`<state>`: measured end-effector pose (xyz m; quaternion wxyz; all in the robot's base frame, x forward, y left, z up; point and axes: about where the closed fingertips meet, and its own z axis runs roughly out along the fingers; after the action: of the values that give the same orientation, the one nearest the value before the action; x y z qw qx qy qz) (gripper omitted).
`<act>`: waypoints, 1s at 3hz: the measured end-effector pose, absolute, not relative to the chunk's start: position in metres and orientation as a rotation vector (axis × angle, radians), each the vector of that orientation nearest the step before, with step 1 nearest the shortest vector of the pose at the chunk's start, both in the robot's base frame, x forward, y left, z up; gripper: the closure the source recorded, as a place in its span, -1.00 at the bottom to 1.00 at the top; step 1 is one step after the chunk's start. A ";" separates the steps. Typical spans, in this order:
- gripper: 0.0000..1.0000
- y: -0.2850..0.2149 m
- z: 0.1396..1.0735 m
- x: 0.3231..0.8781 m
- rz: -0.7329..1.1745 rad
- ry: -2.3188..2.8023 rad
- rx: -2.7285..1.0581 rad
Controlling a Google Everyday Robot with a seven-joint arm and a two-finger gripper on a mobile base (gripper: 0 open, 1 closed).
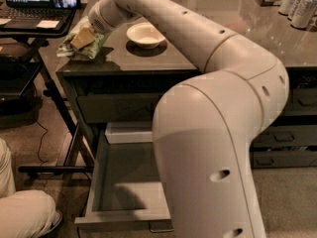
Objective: Pick green jalapeno chip bag from middle drawer and place on counter
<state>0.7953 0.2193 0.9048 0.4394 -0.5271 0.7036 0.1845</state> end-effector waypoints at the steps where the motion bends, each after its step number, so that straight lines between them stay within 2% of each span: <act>1: 0.15 0.219 0.898 0.804 0.478 1.776 -1.274; 3: -0.78 0.217 0.895 0.808 0.491 1.781 -1.255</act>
Offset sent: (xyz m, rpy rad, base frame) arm 0.0212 -0.0104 -0.0076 0.0547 0.0372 -0.0510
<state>0.8085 0.2171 0.8949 0.4386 -0.5050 0.7166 0.1977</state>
